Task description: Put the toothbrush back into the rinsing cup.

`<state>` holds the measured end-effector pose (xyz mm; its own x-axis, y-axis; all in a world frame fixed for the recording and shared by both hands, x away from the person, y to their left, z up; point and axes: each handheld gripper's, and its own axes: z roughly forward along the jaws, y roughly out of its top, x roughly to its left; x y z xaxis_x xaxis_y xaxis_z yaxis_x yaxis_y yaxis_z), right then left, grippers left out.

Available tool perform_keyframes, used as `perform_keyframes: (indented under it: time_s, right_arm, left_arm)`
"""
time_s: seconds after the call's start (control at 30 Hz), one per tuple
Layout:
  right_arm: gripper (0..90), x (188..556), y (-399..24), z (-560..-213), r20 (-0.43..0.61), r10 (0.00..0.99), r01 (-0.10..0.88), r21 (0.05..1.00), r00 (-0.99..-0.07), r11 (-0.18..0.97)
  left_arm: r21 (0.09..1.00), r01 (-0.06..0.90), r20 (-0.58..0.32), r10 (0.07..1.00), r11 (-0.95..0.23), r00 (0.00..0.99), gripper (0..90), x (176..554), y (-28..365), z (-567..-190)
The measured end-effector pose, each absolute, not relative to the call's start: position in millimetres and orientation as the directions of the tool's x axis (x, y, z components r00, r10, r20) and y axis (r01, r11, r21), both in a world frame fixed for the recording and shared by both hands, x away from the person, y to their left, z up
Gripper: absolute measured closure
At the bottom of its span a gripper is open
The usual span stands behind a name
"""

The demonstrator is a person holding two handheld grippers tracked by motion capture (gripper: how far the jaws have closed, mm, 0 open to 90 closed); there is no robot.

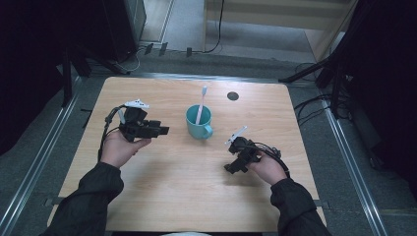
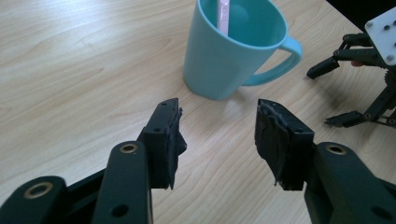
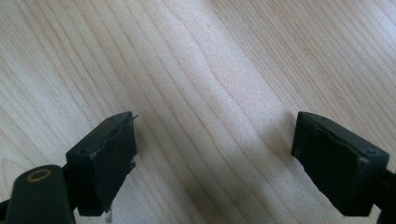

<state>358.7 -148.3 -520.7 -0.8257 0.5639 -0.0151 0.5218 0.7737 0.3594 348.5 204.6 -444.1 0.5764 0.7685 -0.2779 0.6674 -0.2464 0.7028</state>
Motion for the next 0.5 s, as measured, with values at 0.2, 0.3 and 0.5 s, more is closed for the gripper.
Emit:
perform_keyframes:
  time_s: [0.2, 0.3, 0.5]
  right_arm:
    - [14.4, 357, -148, -520, -0.025, 0.568, 0.523, 0.36, -0.823, 0.773]
    - [14.7, 357, -149, -520, -0.031, 0.569, 0.521, 0.362, -0.822, 0.773]
    - [15.1, 356, -153, -519, -0.031, 0.581, 0.531, 0.368, -0.813, 0.763]
  left_arm:
    - [0.69, 0.675, -0.273, 0.769, -0.261, 0.578, 44.0, 340, 209, -452]
    - [0.684, 0.674, -0.261, 0.771, -0.278, 0.582, 42.9, 336, 211, -453]
    - [0.675, 0.684, -0.26, 0.778, -0.277, 0.572, 40.4, 332, 216, -457]
